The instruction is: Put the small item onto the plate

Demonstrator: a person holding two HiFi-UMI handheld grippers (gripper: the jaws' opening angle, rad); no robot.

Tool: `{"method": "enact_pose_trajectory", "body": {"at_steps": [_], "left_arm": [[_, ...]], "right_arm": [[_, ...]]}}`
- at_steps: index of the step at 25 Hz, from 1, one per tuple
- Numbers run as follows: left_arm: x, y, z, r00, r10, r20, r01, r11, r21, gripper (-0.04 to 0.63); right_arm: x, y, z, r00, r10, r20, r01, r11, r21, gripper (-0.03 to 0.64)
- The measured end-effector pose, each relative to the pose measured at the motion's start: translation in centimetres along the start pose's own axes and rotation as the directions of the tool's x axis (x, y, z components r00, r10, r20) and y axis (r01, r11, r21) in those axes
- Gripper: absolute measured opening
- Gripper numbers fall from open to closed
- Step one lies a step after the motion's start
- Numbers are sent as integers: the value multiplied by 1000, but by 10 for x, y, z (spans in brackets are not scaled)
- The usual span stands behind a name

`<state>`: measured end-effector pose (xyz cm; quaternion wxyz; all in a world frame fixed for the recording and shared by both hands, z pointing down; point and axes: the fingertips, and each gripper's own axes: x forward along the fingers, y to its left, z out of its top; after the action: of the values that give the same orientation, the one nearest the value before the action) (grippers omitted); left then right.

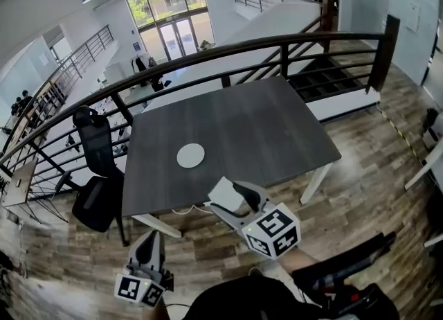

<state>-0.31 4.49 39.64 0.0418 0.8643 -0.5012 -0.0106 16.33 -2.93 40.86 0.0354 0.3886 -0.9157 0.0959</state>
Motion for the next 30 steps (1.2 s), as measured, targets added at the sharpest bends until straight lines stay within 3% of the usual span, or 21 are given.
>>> {"method": "enact_pose_trajectory", "body": {"at_steps": [7, 13, 30], "left_arm": [[19, -1, 6, 999, 36, -12, -35, 999, 35, 3], [21, 19, 1, 998, 53, -20, -53, 998, 18, 3], [58, 124, 4, 998, -60, -2, 60, 998, -33, 3]], "right_arm": [[9, -24, -4, 999, 41, -10, -40, 999, 16, 304], [28, -24, -10, 998, 50, -26, -49, 998, 31, 304], [127, -21, 4, 997, -60, -44, 61, 998, 21, 304]]}}
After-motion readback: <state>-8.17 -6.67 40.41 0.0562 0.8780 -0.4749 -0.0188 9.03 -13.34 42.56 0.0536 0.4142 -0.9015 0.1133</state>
